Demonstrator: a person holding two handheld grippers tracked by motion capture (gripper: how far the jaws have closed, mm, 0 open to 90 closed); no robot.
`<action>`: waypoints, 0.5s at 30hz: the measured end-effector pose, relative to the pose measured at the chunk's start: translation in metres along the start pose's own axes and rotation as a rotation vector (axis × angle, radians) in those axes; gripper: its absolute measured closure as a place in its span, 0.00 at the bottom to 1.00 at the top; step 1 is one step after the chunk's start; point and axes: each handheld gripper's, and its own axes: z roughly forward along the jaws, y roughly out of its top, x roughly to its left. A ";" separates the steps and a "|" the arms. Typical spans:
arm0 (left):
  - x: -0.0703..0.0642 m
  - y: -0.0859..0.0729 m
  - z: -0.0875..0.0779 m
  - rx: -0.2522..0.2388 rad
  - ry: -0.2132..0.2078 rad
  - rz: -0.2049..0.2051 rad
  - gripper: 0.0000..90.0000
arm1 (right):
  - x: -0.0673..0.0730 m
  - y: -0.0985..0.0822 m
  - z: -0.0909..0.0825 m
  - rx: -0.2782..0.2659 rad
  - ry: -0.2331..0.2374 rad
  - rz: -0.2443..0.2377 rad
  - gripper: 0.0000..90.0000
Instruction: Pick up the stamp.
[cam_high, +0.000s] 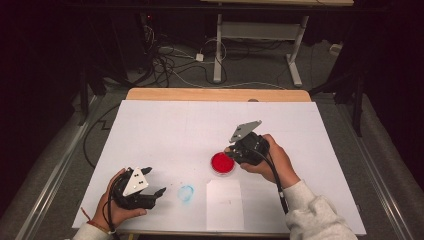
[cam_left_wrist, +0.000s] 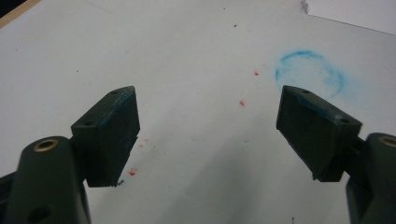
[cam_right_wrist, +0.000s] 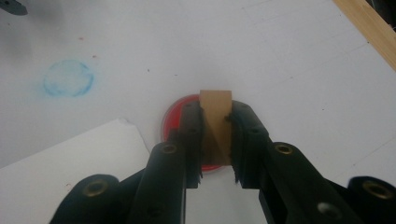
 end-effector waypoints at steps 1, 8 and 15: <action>0.000 0.000 0.000 0.000 0.000 0.001 0.23 | -0.001 0.003 0.001 0.013 0.001 -0.002 0.85; 0.001 -0.001 -0.001 0.001 0.001 0.000 0.23 | -0.005 0.011 0.027 0.108 0.027 -0.001 0.85; 0.001 -0.002 -0.001 0.004 0.000 0.002 0.23 | -0.004 0.010 0.054 0.185 0.035 -0.013 0.85</action>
